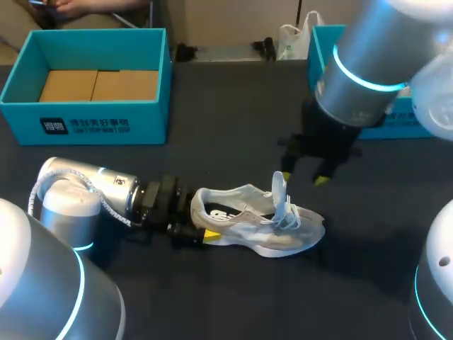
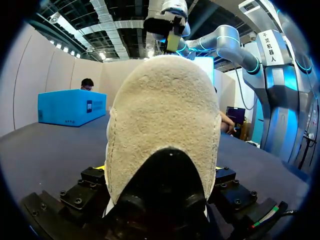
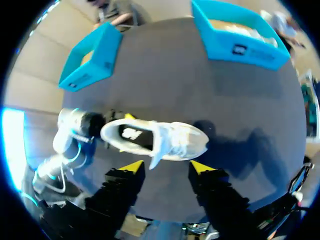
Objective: Take the shoe out of the shoebox, open the shoe tongue, remove and reinsert the insole, then place the shoe into the shoebox
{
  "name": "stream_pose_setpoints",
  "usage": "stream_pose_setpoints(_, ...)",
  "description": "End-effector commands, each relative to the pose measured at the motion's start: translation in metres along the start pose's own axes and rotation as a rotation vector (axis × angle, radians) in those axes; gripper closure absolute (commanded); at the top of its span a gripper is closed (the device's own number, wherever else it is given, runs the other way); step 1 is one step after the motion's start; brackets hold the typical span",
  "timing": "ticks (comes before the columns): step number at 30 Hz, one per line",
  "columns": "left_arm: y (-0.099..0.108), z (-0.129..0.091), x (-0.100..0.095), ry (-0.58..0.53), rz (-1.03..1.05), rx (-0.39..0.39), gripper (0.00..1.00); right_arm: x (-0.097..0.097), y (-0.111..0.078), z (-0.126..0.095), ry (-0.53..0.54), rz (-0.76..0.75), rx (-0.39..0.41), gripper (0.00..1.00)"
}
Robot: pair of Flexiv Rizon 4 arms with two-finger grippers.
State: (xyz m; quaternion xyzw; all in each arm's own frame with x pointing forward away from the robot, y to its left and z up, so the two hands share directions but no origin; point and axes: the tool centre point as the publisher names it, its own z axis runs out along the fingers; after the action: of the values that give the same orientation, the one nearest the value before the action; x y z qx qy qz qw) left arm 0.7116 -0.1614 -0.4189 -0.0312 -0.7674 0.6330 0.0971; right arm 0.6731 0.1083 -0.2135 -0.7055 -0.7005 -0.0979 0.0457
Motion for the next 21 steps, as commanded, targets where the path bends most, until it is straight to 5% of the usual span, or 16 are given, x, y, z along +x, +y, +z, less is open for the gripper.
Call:
stream_pose_setpoints(1,0.000,0.000,-0.001,-0.001,0.000,-0.002,1.00,0.048,0.008,-0.013,-0.307,-0.095,0.028,0.90)
stream_pose_setpoints(2,0.000,0.000,-0.001,-0.001,0.000,-0.002,1.00,0.056,0.008,-0.013,-0.314,-0.120,0.033,1.00)
stream_pose_setpoints(9,0.000,0.000,-0.001,-0.001,0.000,-0.002,1.00,0.096,0.011,0.002,-0.365,-0.308,0.094,1.00)
stream_pose_setpoints(11,0.000,0.000,-0.001,-0.001,0.000,-0.002,1.00,0.101,0.013,0.010,-0.344,-0.364,0.103,1.00)
stream_pose_setpoints(15,0.000,0.000,-0.001,-0.001,0.000,-0.002,1.00,0.105,0.009,0.016,-0.138,-0.642,0.030,1.00)
stream_pose_setpoints(21,0.000,0.000,-0.001,-0.001,0.000,-0.002,1.00,0.105,0.009,0.016,-0.138,-0.642,0.030,1.00)
